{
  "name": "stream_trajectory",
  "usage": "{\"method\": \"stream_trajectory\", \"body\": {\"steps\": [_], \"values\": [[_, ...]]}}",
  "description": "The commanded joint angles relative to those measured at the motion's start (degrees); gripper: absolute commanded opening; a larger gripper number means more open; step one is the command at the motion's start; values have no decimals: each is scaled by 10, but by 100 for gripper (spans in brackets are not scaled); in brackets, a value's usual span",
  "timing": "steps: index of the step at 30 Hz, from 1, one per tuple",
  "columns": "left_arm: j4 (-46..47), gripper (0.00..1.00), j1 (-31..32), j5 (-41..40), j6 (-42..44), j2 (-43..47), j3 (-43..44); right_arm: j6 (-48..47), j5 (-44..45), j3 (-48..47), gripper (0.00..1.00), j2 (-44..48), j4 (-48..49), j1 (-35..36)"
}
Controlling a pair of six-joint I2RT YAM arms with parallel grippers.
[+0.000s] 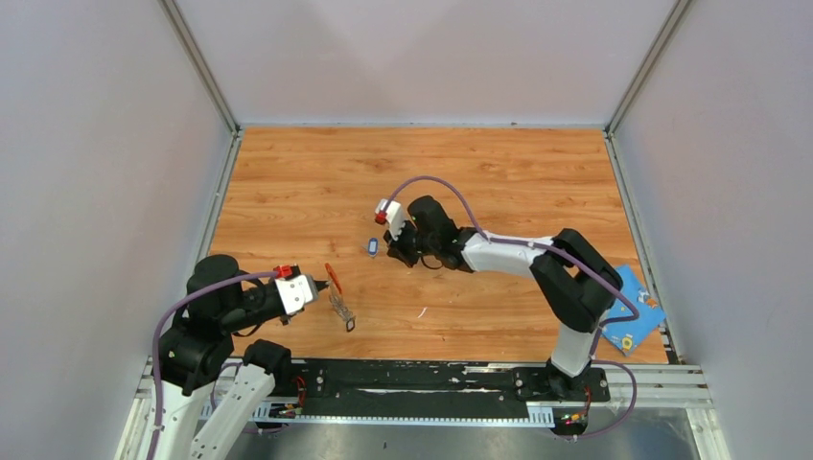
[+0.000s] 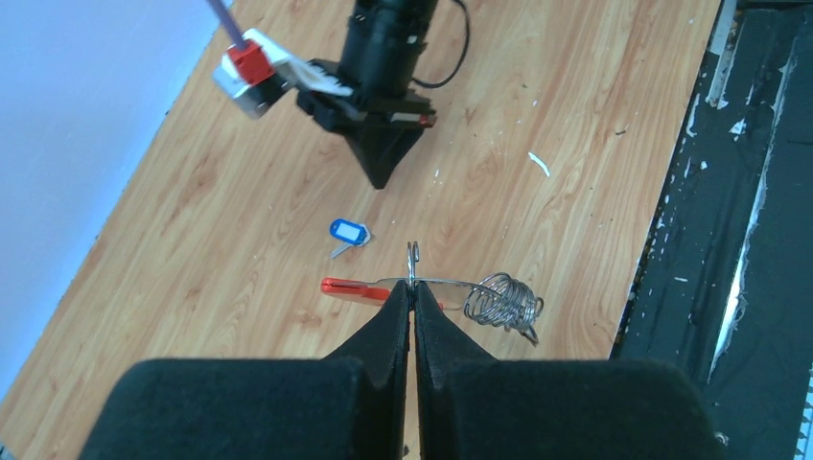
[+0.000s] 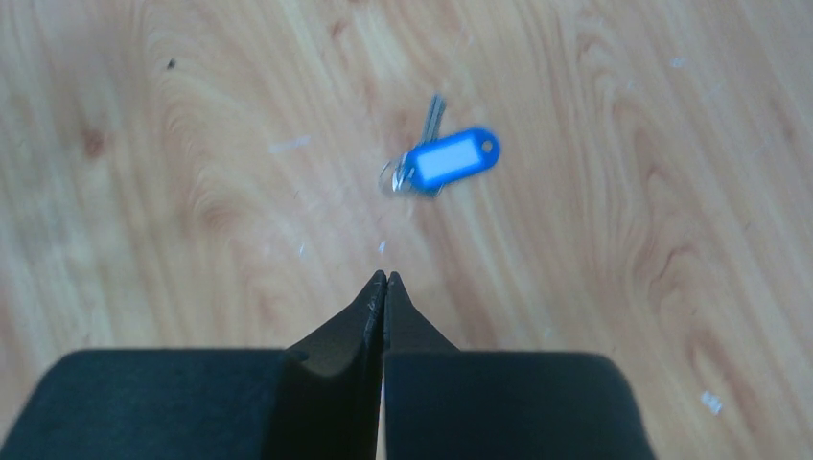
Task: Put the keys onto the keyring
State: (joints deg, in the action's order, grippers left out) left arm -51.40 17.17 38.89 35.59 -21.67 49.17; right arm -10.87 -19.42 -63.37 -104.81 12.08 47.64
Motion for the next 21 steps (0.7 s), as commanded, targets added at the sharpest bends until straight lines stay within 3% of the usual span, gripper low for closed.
{"method": "stream_trajectory", "body": {"steps": [1,6,8,13,21], "values": [[3,0,-2,17,3,3,16,58,-2,97,0,68,45,6],[3,0,-2,20,4,3,16,87,4,181,0,133,68,11],[3,0,-2,22,5,4,15,80,13,182,9,132,75,13],[3,0,-2,26,0,0,14,49,20,79,43,51,62,21],[2,0,-2,12,-6,8,16,7,42,-74,47,-88,33,40]]}}
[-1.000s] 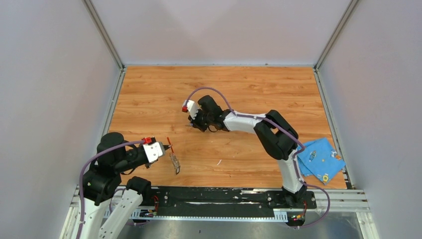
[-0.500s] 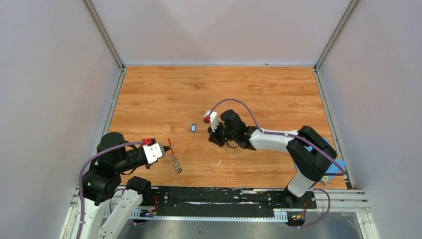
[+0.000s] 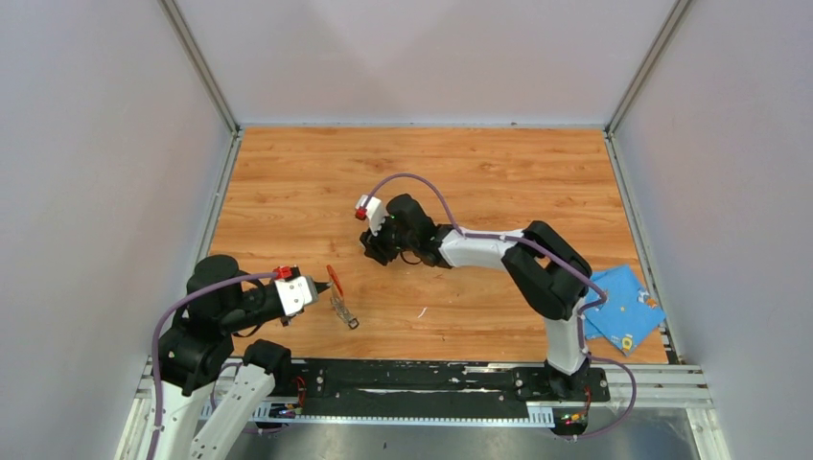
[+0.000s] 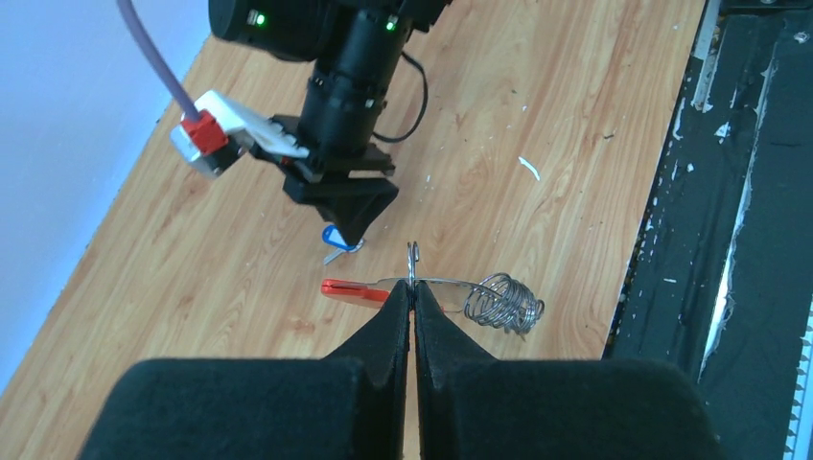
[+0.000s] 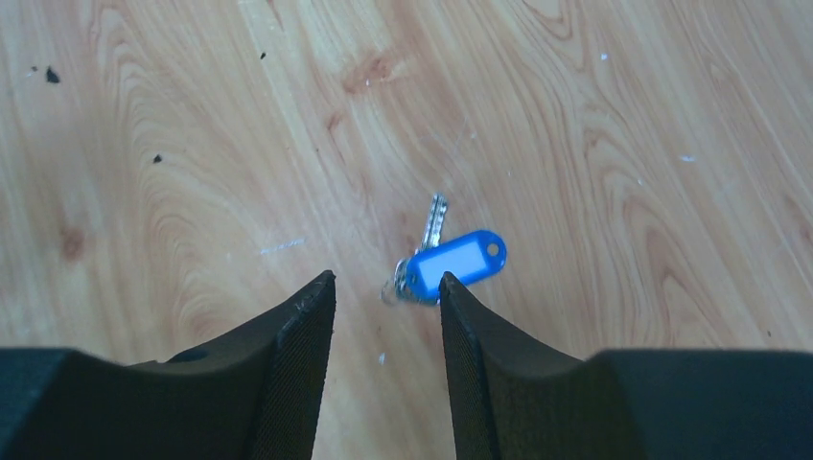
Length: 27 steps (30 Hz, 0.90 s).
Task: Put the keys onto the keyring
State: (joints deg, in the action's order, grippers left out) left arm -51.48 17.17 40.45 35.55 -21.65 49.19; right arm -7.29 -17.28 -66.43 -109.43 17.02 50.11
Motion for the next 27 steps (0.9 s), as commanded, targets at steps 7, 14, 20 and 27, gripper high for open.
{"method": "stream_trajectory", "body": {"steps": [7,14,20,27], "values": [[4,0,-2,-3,-4,6,17,-37,67,-67,40,-70,-36,25],[4,0,-2,-1,-5,6,20,-39,93,-67,31,-86,-46,27],[4,0,-2,-4,-4,6,21,-33,90,-61,26,-92,-43,27],[4,0,-2,-5,-3,5,20,-25,98,-48,11,-87,-28,27]]}}
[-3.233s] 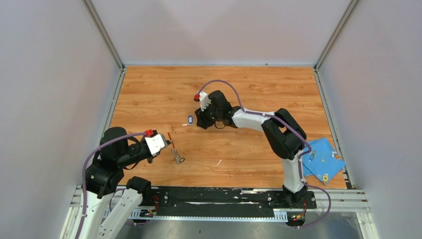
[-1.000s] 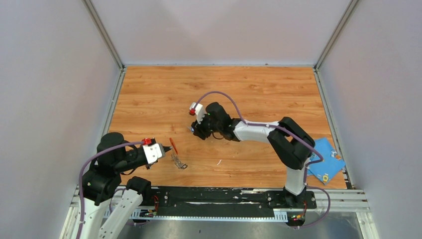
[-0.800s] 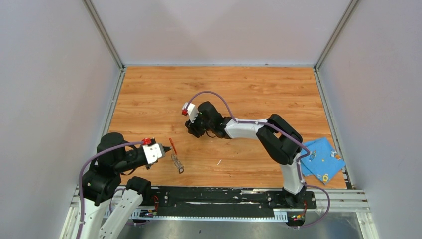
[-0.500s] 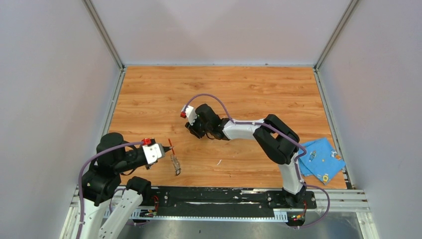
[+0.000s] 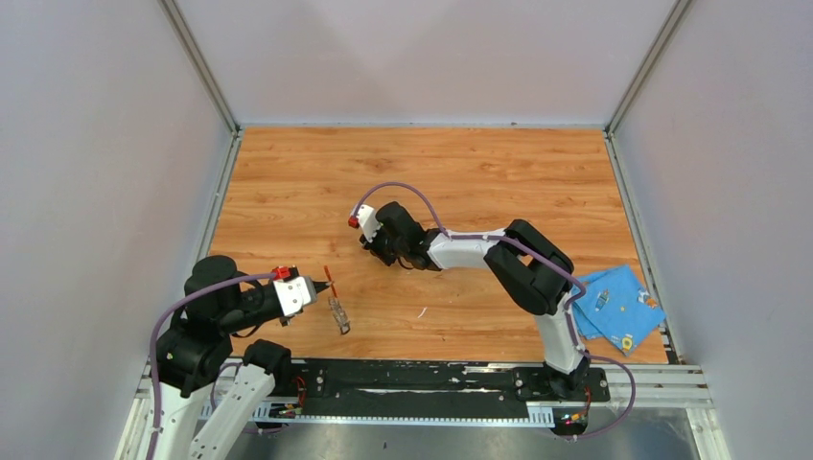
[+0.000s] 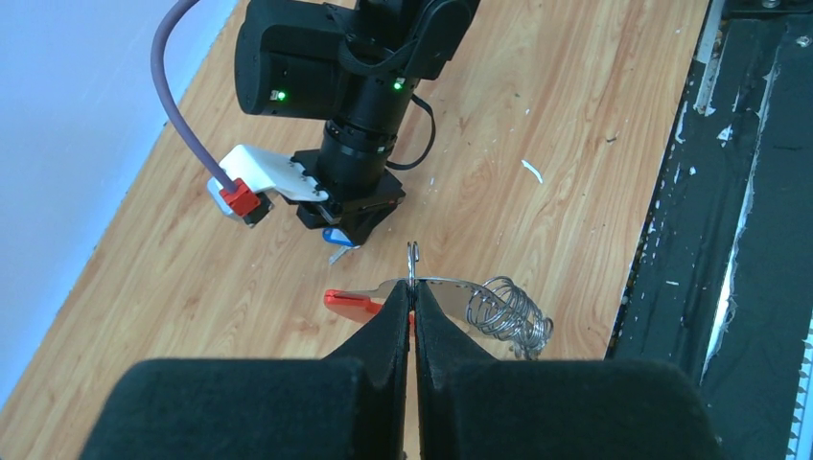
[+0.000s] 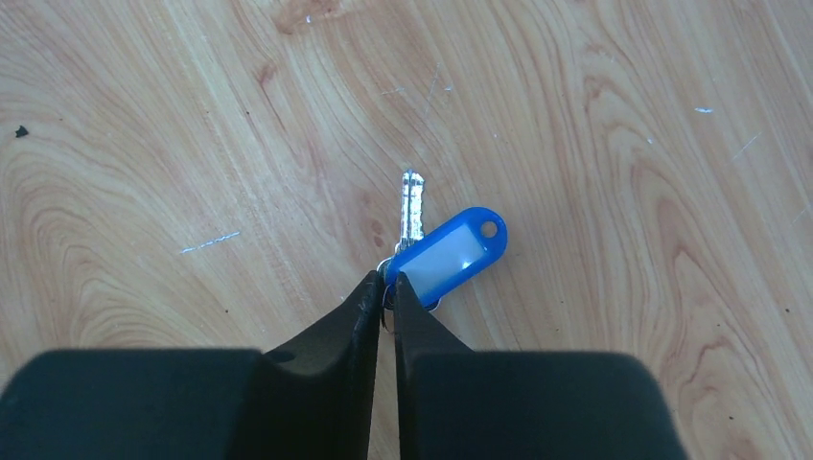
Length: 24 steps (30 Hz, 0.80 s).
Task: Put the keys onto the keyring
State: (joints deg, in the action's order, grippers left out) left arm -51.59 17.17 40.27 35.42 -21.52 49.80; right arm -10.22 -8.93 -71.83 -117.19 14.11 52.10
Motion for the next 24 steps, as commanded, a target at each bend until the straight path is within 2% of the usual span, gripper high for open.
{"method": "stream_trajectory", "body": {"steps": [1,3,13,24], "values": [[5,0,-2,-4,-2,3,14,5,18,7,5,-7,2,7],[5,0,-2,-4,-2,3,14,6,21,12,0,0,6,7],[5,0,-2,2,-2,3,11,11,-12,93,0,94,32,7],[5,0,-2,27,3,-10,10,92,-110,330,0,307,42,8]]}}
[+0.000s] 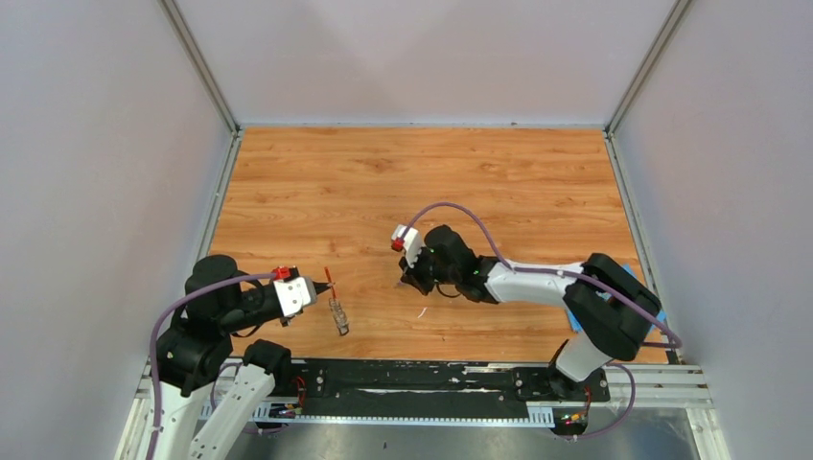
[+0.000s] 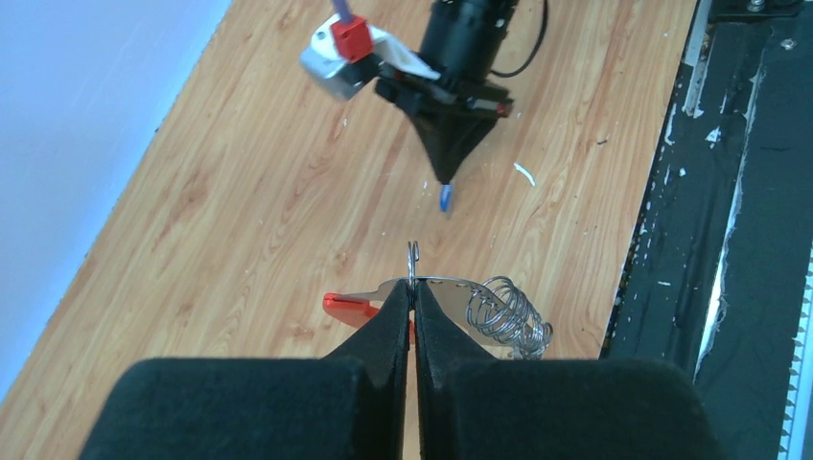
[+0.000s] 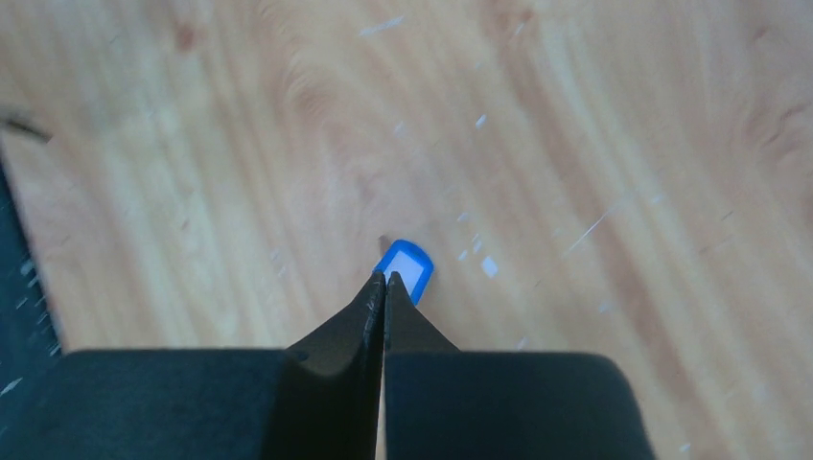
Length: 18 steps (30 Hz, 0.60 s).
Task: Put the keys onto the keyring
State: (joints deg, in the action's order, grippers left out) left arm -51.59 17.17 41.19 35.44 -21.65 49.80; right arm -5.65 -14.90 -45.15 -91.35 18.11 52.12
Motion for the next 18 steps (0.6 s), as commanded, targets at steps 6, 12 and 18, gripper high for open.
{"method": "stream_trajectory", "body": {"steps": [6,12,18], "values": [[5,0,-2,28,7,-18,9,89,-111,121,0,152,-15,8],[5,0,-2,37,5,-26,14,103,-128,136,0,166,-22,8],[6,0,-2,46,6,-23,5,102,-142,103,0,199,-48,8]]}}
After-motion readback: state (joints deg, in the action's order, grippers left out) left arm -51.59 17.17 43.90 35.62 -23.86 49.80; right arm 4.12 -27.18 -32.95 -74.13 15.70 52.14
